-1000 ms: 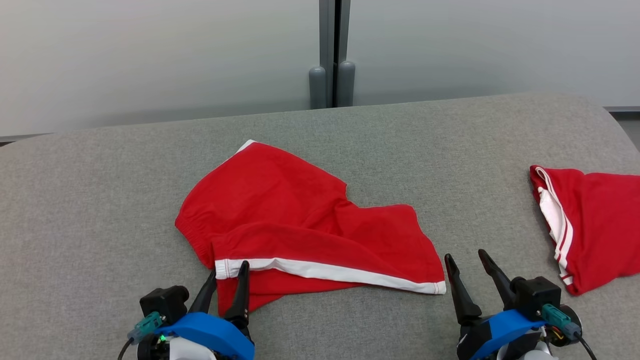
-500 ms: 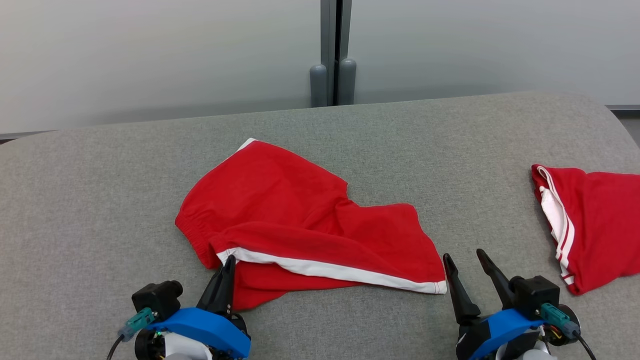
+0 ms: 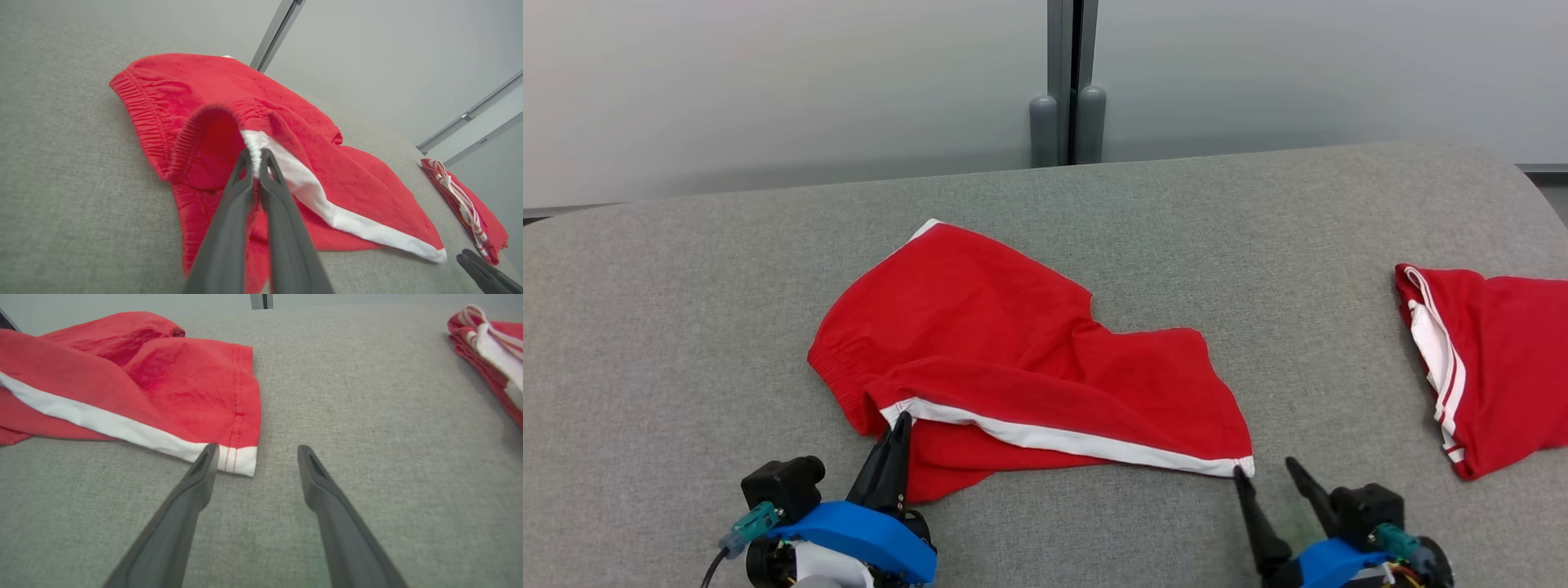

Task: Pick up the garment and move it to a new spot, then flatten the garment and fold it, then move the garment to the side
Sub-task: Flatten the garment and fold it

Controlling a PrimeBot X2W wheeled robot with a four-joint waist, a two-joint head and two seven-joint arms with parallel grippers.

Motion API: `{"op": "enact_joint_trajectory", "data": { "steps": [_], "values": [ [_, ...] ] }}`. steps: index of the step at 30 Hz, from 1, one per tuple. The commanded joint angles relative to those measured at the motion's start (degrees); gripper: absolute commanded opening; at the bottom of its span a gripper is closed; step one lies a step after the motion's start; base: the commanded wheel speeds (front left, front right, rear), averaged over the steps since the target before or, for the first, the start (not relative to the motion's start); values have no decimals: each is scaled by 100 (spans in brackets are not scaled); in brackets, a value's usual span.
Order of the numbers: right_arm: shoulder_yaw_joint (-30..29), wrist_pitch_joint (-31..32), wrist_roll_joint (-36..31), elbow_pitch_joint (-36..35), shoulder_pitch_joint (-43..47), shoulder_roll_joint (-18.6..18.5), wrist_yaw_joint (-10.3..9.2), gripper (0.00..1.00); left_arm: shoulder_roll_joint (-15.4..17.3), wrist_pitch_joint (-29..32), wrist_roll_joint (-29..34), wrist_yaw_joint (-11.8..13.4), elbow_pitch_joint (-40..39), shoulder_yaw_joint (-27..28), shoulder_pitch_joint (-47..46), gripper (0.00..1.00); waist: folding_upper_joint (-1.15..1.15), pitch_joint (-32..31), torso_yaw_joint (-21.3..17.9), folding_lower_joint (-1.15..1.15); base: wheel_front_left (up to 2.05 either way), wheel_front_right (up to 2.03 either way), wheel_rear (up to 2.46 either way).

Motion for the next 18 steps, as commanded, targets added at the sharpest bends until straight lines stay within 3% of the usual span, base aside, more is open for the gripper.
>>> {"op": "enact_joint_trajectory", "data": {
  "steps": [1,14,18],
  "values": [
    [133,-24,-14,72,40,-10,1,100,-18,-22,36,-14,13,-16,35,0,0,11,4,0,0,0,0],
    [268,-24,13,434,-263,-14,1,100,-47,-22,98,-14,18,-16,-47,0,0,102,116,0,0,0,0],
    [228,-24,-6,487,-331,-14,1,86,-48,-22,112,-14,21,-29,-35,0,0,136,148,0,0,0,0]
  ]
}}
